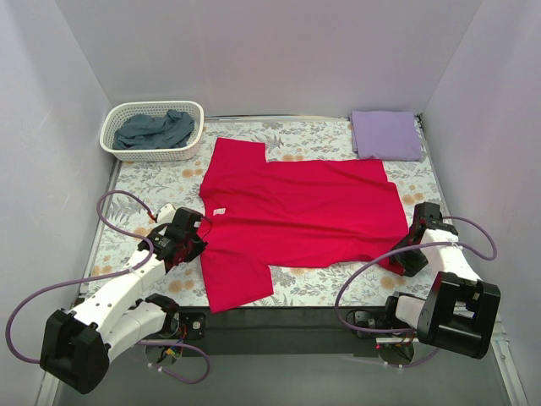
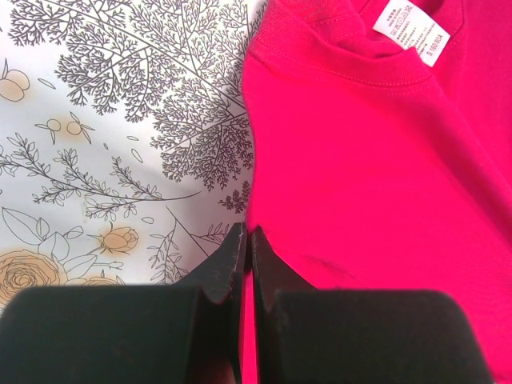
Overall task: Fold and stack the t-shirts
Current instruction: Fold the tshirt
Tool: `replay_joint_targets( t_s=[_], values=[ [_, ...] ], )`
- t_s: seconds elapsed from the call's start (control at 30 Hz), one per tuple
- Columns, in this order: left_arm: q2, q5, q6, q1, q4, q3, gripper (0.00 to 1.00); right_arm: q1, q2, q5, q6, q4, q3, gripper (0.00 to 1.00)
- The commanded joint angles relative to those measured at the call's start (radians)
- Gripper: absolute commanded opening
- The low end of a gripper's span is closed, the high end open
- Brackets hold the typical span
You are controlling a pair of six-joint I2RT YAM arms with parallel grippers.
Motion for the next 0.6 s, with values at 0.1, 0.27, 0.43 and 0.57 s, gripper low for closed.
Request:
replay_joint_targets(
  t_s=[0.1,0.27,0.43,0.57],
  values=[
    [-0.017,-0.038,-0.013,-0.001,-0.008,-0.001,0.00,-0.007,0.040,0.035,-0.026,0.024,-0.024,0.39],
    [-0.035,-0.070,-0.025,-0.002,-0.035,0.012,0.00,-0.011,0.026,0.054,-0.055,0.017,0.013,0.29],
    [-0.057,-0.100,-0.031,0.001,-0.068,0.040,0.00,-0.018,0.009,0.066,-0.093,0.000,0.044,0.19],
    [-0.061,-0.110,-0.037,0.001,-0.109,0.061,0.00,-0.019,-0.021,0.071,-0.129,-0.026,0.070,0.08]
  ],
)
